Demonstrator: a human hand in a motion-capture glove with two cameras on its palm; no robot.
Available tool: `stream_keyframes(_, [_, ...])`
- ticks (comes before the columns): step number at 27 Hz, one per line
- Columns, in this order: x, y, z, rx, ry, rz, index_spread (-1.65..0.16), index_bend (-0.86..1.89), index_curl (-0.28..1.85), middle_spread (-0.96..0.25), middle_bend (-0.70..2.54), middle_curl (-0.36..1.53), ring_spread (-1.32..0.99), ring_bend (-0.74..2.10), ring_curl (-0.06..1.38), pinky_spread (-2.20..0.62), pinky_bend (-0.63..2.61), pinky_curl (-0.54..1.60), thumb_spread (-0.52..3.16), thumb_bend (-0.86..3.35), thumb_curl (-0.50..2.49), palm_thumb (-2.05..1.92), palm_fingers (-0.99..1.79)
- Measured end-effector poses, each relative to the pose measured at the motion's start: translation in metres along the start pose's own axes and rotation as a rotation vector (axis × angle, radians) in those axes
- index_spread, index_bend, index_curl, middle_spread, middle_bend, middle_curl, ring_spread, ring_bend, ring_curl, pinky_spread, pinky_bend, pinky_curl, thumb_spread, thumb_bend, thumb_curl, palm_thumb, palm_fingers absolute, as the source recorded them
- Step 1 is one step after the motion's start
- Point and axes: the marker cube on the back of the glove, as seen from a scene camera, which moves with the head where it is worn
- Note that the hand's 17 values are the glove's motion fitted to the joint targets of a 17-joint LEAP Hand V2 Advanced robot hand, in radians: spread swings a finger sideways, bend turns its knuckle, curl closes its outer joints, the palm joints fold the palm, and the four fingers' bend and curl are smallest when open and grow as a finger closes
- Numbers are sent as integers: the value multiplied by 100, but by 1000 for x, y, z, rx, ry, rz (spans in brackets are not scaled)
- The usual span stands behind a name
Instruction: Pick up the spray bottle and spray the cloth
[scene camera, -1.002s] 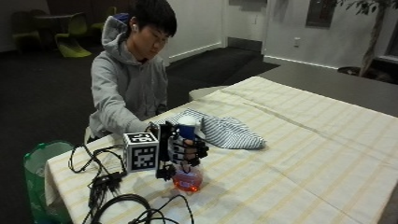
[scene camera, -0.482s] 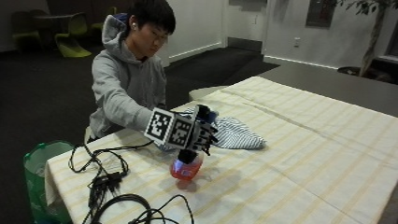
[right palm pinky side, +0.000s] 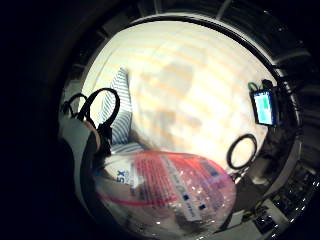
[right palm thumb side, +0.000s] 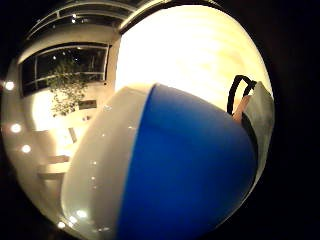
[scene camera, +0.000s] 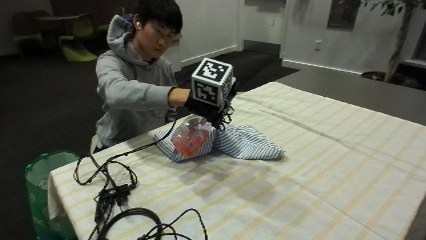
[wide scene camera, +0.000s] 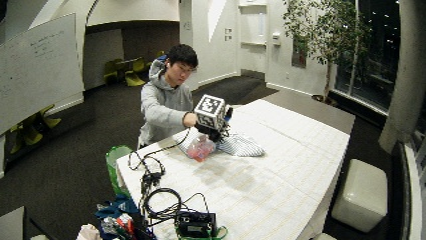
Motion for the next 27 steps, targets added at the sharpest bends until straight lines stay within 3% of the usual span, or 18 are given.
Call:
stream_keyframes(8, [-35, 13, 32, -148, 252, 24, -21, 48, 50, -11, 63, 50, -19, 63, 45, -27, 35, 38, -2, -3, 63, 102, 139])
stream_keyframes(16, [-33, 17, 79, -234, 330, 34, -21, 46, 51, -10, 64, 50, -19, 62, 46, -27, 36, 38, -3, -3, 65, 102, 139])
stream_keyframes(27, [-57, 35, 34, -178, 353, 27, -21, 45, 53, -10, 64, 50, -19, 62, 46, -27, 36, 38, -4, -3, 67, 102, 139])
